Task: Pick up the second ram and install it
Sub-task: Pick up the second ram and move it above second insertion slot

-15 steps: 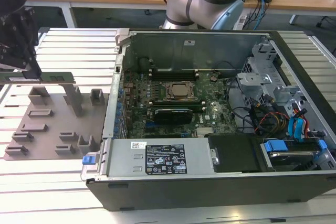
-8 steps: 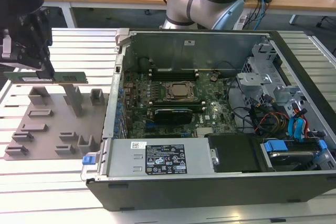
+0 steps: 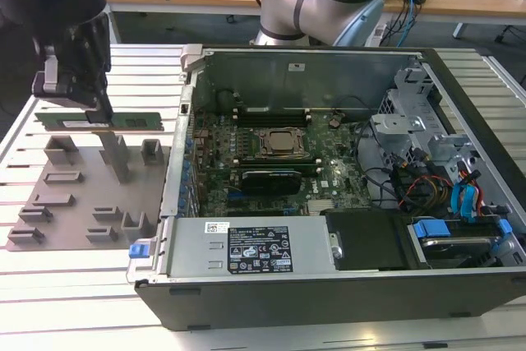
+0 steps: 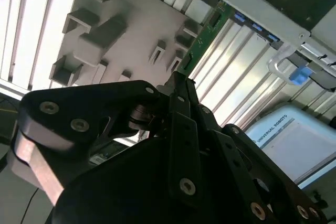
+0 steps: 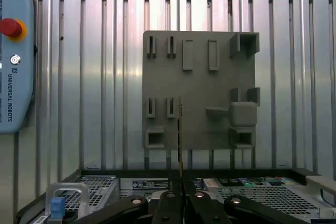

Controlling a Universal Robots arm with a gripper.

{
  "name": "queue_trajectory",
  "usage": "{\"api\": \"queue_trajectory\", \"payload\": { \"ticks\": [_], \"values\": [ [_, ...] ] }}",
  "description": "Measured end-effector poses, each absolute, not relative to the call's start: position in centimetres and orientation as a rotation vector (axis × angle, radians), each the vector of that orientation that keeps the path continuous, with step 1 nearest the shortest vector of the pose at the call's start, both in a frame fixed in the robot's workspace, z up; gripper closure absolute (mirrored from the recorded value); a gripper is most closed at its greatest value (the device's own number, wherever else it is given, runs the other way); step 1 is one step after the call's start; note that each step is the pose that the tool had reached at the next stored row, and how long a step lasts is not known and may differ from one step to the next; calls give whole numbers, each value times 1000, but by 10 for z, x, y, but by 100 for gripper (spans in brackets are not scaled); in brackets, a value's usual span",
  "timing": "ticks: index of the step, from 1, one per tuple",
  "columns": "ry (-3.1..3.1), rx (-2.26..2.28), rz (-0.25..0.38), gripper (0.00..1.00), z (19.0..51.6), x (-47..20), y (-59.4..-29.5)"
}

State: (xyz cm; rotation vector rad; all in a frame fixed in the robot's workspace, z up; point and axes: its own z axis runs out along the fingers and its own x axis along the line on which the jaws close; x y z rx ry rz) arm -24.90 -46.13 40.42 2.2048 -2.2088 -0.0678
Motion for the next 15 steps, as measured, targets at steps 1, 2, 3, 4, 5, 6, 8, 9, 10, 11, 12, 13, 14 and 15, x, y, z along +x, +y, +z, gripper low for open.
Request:
{"api": "queue_trajectory", "payload": {
  "ticks": [1,2,3,4,5,6,8,9,10,11,12,13,14,15],
  "values": [
    [-2209,2205,-68,87,404,-244,-461],
    [-2209,2204,-69,87,404,-238,-461],
    [-2209,2204,-69,87,404,-234,-461],
    [-2208,2204,-69,87,404,-230,-461],
    [-2208,2204,-69,87,404,-224,-461],
    [-2208,2204,-70,87,404,-218,-461],
    [-2208,2203,-70,87,404,-208,-461],
    [-2207,2203,-71,87,404,-202,-461],
    [-2207,2203,-71,87,404,-198,-461],
    [-2207,2203,-71,87,404,-193,-461],
    [-2207,2203,-72,87,404,-189,-461],
    [-2207,2203,-72,87,404,-183,-461],
    [-2207,2202,-73,87,404,-178,-461],
    [-2206,2202,-73,87,404,-172,-461]
  ]
}}
